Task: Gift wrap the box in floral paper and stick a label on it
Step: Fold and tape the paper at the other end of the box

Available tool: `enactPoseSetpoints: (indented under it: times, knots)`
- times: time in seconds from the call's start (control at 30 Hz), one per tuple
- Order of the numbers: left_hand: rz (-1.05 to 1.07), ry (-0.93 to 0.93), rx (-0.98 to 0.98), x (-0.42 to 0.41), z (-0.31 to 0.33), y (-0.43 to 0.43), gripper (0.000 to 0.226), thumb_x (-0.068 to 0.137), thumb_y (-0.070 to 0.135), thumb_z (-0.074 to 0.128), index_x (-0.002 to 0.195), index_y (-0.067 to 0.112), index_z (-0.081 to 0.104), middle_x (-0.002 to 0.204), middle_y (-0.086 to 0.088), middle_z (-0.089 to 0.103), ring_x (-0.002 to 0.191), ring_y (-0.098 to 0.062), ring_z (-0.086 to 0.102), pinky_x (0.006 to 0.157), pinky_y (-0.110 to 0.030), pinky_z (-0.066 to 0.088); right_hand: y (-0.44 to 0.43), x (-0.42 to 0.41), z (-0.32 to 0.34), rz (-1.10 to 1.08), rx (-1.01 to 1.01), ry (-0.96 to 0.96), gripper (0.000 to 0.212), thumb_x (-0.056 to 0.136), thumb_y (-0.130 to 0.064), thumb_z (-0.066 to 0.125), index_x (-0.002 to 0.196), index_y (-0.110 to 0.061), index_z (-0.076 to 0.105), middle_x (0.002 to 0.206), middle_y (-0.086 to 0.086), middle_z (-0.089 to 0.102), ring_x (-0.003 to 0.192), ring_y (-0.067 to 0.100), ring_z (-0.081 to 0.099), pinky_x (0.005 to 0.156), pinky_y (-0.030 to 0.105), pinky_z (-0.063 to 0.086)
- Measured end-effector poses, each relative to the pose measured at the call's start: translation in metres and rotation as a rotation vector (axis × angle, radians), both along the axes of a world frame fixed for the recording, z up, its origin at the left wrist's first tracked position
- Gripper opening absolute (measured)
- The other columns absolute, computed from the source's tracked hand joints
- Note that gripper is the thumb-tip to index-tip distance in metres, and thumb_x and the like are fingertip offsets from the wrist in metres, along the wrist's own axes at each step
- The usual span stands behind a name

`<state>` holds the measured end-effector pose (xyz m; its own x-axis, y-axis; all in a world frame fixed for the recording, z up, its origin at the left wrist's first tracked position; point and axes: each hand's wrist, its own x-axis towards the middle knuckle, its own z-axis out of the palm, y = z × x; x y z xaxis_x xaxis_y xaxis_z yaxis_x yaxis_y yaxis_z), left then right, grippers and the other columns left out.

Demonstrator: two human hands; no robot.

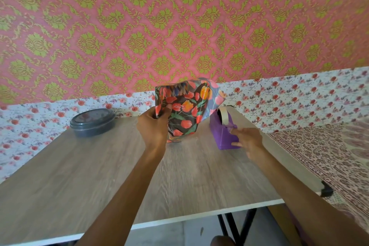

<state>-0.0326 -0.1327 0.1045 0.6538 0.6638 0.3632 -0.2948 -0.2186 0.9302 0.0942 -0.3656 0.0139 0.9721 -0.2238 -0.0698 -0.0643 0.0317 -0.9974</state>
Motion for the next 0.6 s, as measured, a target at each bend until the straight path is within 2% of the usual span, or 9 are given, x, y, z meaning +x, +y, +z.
enactPoseSetpoints:
  times: [0.13, 0.2, 0.27, 0.33, 0.4, 0.47, 0.6]
  knots:
    - [0.002, -0.007, -0.012, 0.0, -0.001, -0.001, 0.029, 0.084, 0.027, 0.077, 0.061, 0.035, 0.06, 0.06, 0.01, 0.062, 0.064, -0.016, 0.063, 0.07, -0.047, 0.057, -0.002, 0.006, -0.009, -0.053, -0.254, -0.106, 0.01, 0.08, -0.003, 0.072, 0.072, -0.001, 0.067, 0.086, 0.018, 0.071, 0.075, 0.028, 0.071, 0.071, 0.046, 0.062]
    - [-0.002, -0.011, -0.009, 0.0, -0.003, -0.001, 0.027, 0.084, 0.027, 0.077, 0.062, 0.035, 0.062, 0.061, 0.01, 0.064, 0.063, -0.014, 0.064, 0.07, -0.045, 0.057, -0.008, 0.008, -0.016, -0.05, -0.324, -0.138, 0.013, 0.077, 0.002, 0.071, 0.065, 0.0, 0.066, 0.083, 0.018, 0.073, 0.072, 0.028, 0.072, 0.07, 0.046, 0.061]
    - [-0.006, -0.014, -0.003, 0.001, -0.004, -0.001, 0.027, 0.084, 0.027, 0.077, 0.063, 0.036, 0.063, 0.061, 0.011, 0.066, 0.063, -0.012, 0.066, 0.069, -0.044, 0.058, -0.016, 0.002, -0.019, -0.052, -0.43, -0.193, 0.01, 0.08, -0.002, 0.071, 0.07, 0.0, 0.07, 0.082, 0.009, 0.074, 0.076, 0.024, 0.072, 0.068, 0.033, 0.058]
    - [-0.006, -0.016, -0.004, 0.003, -0.005, 0.0, 0.027, 0.083, 0.027, 0.077, 0.062, 0.036, 0.062, 0.062, 0.009, 0.067, 0.064, -0.014, 0.066, 0.069, -0.046, 0.057, -0.016, -0.011, -0.013, -0.09, -0.579, -0.307, 0.007, 0.084, -0.009, 0.071, 0.078, -0.008, 0.075, 0.079, -0.003, 0.071, 0.074, 0.014, 0.067, 0.063, 0.015, 0.046]
    - [-0.007, -0.017, -0.003, 0.005, -0.005, -0.001, 0.026, 0.083, 0.028, 0.077, 0.063, 0.036, 0.063, 0.063, 0.008, 0.067, 0.065, -0.014, 0.067, 0.07, -0.047, 0.057, -0.01, -0.03, -0.003, -0.031, -0.514, -0.439, 0.014, 0.086, -0.009, 0.071, 0.076, -0.018, 0.074, 0.072, -0.005, 0.072, 0.064, 0.01, 0.065, 0.061, 0.02, 0.05]
    - [-0.007, -0.019, -0.016, 0.006, -0.006, -0.002, 0.023, 0.083, 0.028, 0.077, 0.066, 0.036, 0.065, 0.065, 0.011, 0.068, 0.066, -0.013, 0.069, 0.069, -0.046, 0.06, 0.001, -0.054, 0.012, 0.093, -0.355, -0.545, 0.016, 0.087, -0.006, 0.071, 0.078, -0.019, 0.074, 0.068, -0.001, 0.071, 0.057, 0.012, 0.064, 0.059, 0.03, 0.056]
    - [0.003, -0.02, -0.021, 0.006, -0.005, -0.004, 0.023, 0.083, 0.029, 0.077, 0.065, 0.034, 0.065, 0.064, 0.01, 0.069, 0.067, -0.016, 0.07, 0.066, -0.047, 0.06, 0.028, -0.109, 0.042, 0.174, -0.218, -0.75, 0.017, 0.089, -0.003, 0.068, 0.093, -0.018, 0.076, 0.072, -0.001, 0.072, 0.049, 0.013, 0.059, 0.051, 0.025, 0.051]
